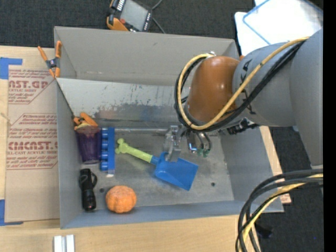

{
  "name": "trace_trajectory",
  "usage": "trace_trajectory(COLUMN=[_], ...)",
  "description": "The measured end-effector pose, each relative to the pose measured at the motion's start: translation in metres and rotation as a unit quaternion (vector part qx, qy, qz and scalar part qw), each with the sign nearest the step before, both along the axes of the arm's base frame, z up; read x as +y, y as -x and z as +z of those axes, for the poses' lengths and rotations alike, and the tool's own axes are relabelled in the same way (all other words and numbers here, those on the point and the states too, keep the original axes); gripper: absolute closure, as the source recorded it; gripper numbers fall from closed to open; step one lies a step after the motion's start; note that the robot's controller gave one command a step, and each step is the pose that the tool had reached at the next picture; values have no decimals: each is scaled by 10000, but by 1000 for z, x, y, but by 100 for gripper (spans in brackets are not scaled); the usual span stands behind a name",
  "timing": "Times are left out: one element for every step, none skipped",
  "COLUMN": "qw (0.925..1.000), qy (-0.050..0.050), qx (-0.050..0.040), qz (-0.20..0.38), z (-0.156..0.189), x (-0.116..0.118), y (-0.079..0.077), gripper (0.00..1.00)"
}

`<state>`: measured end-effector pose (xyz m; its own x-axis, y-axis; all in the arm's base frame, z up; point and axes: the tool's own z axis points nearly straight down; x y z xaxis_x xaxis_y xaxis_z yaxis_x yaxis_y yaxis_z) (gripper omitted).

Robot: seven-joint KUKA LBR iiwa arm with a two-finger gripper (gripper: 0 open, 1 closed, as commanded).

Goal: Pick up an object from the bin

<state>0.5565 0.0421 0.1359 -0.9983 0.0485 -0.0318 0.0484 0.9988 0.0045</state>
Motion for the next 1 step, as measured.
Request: trace_trajectory(qw=[9999], qy=[-10], qx=[-17], qz=[-101], z=[7], x=[8], y=[-1], gripper=[100])
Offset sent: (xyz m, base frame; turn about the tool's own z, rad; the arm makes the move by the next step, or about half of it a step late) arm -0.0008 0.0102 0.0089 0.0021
